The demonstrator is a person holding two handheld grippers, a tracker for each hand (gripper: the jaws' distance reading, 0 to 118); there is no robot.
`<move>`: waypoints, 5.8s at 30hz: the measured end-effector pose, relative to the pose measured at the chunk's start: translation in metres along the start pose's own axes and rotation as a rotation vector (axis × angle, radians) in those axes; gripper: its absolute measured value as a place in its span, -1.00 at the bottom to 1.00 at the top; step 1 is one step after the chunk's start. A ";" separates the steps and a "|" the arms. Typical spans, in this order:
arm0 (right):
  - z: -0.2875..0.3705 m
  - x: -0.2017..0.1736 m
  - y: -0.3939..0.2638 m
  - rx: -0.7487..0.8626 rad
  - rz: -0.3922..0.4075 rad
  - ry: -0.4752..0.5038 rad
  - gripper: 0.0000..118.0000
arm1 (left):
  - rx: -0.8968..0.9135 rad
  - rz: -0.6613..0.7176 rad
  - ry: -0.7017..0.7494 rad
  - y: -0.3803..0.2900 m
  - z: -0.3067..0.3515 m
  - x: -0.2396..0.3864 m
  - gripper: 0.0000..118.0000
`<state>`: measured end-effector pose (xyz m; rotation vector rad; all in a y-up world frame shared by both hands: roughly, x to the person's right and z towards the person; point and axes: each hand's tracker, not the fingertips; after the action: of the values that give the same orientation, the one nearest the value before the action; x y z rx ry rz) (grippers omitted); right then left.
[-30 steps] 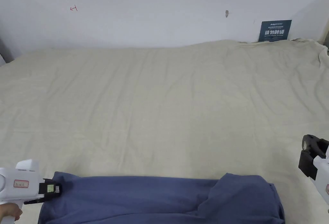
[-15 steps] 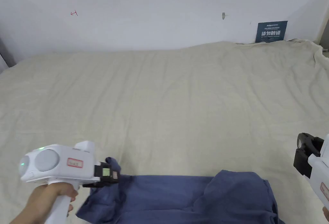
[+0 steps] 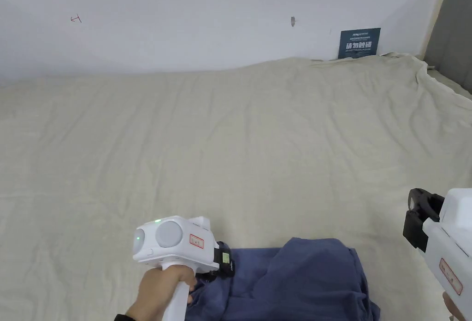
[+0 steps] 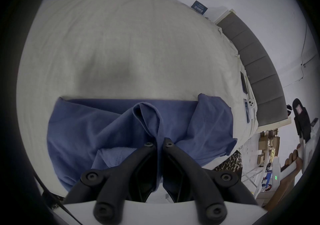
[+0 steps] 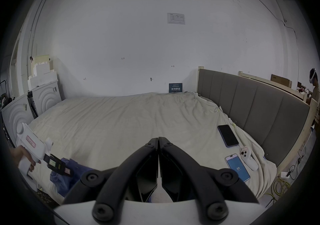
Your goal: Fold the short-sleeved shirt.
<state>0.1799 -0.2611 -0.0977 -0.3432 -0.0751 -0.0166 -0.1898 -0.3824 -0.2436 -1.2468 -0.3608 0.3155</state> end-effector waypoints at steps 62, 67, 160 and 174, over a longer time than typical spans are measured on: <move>0.013 0.015 -0.010 -0.032 -0.012 -0.039 -1.00 | 0.263 -0.314 0.060 -0.094 -0.041 0.023 -1.00; 0.015 0.019 -0.011 -0.031 -0.017 -0.048 -1.00 | 0.264 -0.280 0.054 -0.094 -0.040 0.020 -1.00; 0.010 0.011 -0.003 -0.032 -0.018 0.004 -1.00 | 0.071 -0.160 -0.068 -0.001 0.063 0.040 -0.95; 0.017 0.034 -0.013 -0.048 -0.032 -0.043 -1.00 | -0.054 -0.200 0.027 -0.016 -0.050 0.087 -0.78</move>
<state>0.2119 -0.2676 -0.0753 -0.3907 -0.1228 -0.0425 -0.0889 -0.3935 -0.2339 -1.2551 -0.4692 0.1185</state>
